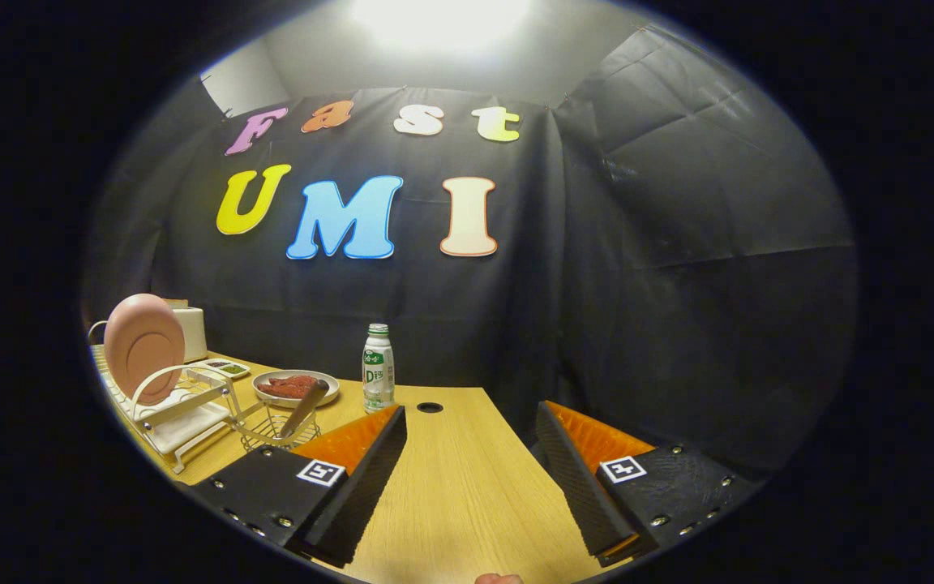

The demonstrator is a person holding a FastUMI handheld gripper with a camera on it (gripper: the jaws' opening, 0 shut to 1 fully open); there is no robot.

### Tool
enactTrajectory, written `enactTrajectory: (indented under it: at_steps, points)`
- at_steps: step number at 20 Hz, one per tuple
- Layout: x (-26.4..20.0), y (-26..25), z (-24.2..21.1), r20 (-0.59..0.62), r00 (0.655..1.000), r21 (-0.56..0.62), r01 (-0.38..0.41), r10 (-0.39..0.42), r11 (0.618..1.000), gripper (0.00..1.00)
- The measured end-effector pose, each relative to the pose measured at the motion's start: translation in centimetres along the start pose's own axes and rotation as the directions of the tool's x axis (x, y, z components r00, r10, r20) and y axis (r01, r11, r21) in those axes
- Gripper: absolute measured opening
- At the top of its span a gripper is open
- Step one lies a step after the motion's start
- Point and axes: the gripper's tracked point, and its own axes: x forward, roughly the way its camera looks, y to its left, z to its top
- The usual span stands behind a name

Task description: Take the plate from the dish rack, then take the spoon from the basket and place it into the plate.

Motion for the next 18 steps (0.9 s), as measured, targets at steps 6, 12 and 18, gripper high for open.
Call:
enactTrajectory:
  at_steps: [6,12,18]
  points:
    - [-5.7,2.3,3.8,-0.037,0.999,0.008,-0.024,0.025,1.000,0.99]
    - [-9.4,9.6,8.6,-0.045,0.991,0.026,-0.124,0.125,0.992,0.99]
    - [-10.0,18.6,13.3,-0.066,0.959,0.041,-0.272,0.274,0.961,0.99]
